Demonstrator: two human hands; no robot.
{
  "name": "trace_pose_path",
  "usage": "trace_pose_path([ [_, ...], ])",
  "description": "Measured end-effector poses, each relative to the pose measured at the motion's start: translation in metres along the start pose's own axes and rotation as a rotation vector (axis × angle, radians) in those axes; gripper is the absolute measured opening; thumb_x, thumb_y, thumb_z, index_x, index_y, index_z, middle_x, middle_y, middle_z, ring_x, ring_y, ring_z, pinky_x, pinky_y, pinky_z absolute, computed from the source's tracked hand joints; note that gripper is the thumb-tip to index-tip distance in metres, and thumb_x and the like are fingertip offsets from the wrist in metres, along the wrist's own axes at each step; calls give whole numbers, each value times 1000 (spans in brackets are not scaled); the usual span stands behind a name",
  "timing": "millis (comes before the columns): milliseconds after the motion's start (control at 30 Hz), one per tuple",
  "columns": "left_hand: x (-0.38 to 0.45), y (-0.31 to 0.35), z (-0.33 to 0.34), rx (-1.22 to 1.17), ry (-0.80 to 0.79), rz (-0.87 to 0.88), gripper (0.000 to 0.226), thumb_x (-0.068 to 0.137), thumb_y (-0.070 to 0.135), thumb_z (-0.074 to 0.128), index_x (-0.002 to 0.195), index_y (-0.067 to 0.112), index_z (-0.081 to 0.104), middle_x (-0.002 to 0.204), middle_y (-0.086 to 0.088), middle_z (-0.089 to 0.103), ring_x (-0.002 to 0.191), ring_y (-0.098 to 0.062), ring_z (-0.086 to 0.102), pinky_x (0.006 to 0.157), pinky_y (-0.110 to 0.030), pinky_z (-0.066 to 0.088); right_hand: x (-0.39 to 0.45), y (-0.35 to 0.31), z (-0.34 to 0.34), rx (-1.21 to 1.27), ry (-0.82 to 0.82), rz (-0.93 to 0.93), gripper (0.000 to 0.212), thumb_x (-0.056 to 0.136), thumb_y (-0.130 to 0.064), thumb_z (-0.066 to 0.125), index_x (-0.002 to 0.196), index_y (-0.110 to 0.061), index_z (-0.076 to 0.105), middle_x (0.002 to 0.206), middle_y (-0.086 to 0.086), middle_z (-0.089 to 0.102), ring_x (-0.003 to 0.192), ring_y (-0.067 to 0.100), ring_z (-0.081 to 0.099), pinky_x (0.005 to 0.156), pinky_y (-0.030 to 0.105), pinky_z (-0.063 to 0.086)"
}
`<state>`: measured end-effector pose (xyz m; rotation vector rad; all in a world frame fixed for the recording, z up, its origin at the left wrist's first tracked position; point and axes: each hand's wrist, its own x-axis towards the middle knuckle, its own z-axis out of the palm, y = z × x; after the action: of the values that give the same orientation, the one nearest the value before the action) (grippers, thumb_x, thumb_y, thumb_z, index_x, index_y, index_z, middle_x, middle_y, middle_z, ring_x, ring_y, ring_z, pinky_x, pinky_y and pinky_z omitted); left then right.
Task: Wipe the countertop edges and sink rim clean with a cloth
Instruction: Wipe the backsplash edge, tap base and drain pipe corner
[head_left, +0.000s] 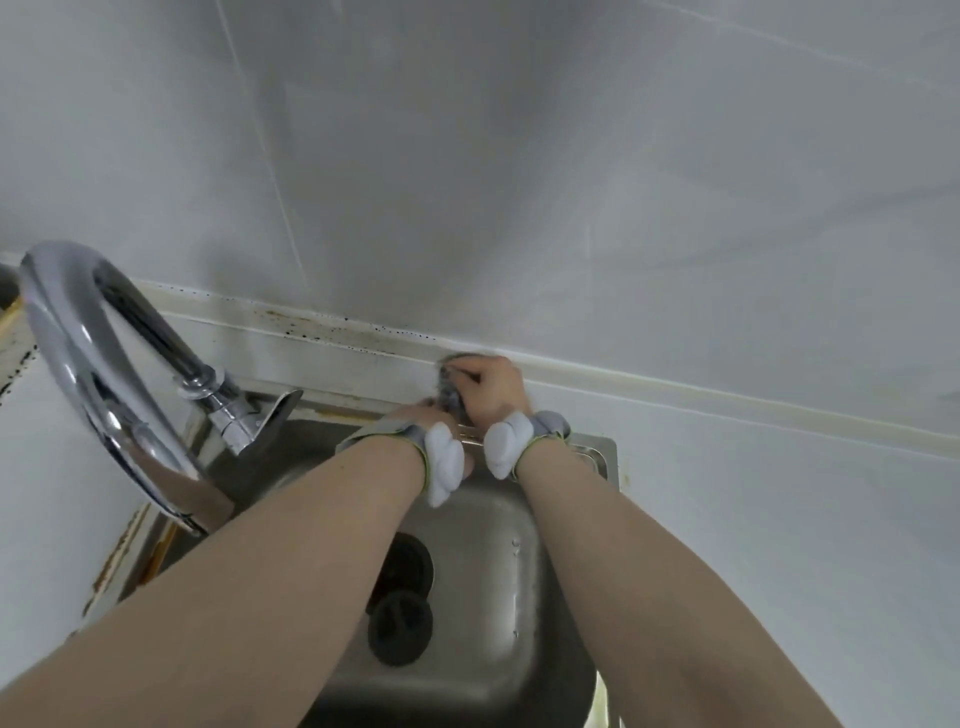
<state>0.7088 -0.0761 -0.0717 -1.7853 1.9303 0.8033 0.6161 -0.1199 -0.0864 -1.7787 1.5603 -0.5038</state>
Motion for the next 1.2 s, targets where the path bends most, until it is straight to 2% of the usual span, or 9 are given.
trace_pose_path([
  [133,3,-9,-8,7,-108,-11,60,96,23,49,151,11,27,157,-8,27,141,-24,33,112,-34,28,-10,18,-27,55,8,61,31,94,-26,48,119,-23,66,118,1,67,103,20,62,92,35,51],
  [200,-5,-9,-16,-126,-71,-33,47,100,16,44,145,7,40,152,-11,37,137,-27,38,109,-31,30,-17,28,-42,245,46,130,31,94,-26,43,118,-25,63,103,5,69,77,21,65,70,36,58],
  [267,-8,-8,-17,-324,65,-115,35,99,13,41,128,6,60,132,-14,58,120,-29,55,97,-33,43,-23,48,-62,259,247,180,25,91,-28,41,99,-27,64,80,3,69,61,24,62,57,34,53],
  [367,-16,-6,-18,-361,399,-312,25,94,24,43,100,16,67,103,-9,69,86,-28,63,77,-33,53,-38,100,-97,-60,488,368,39,91,-45,32,82,-18,59,79,6,66,75,32,59,66,33,47],
  [500,-10,9,-9,-424,615,-310,23,91,39,47,110,28,55,103,0,65,88,-26,62,76,-36,53,-59,158,-140,-308,408,591,54,96,-53,19,80,-16,54,74,9,58,67,29,52,64,33,41],
  [567,-3,18,-10,-410,592,-248,31,89,45,52,115,28,53,111,1,61,96,-25,60,77,-35,51,-63,178,-145,-423,314,527,52,96,-51,15,82,-17,51,69,6,58,59,24,52,62,32,42],
  [733,13,32,3,-290,467,-264,49,82,61,53,117,26,53,116,-1,51,99,-27,59,79,-36,50,-60,196,-124,-542,325,386,50,97,-50,12,86,-17,48,65,1,53,52,20,48,59,29,36],
  [1000,31,46,10,-193,584,-234,27,91,32,54,115,21,55,113,-5,51,89,-30,61,66,-34,47,-53,203,-124,-527,400,306,42,100,-44,19,78,-16,42,54,0,43,44,19,42,53,27,34],
  [1200,24,1,2,-326,638,-450,30,90,25,51,119,26,53,120,-5,50,88,-31,59,68,-33,42,-54,206,-124,-549,405,293,44,100,-42,20,75,-13,42,54,3,45,44,21,43,50,25,30],
])
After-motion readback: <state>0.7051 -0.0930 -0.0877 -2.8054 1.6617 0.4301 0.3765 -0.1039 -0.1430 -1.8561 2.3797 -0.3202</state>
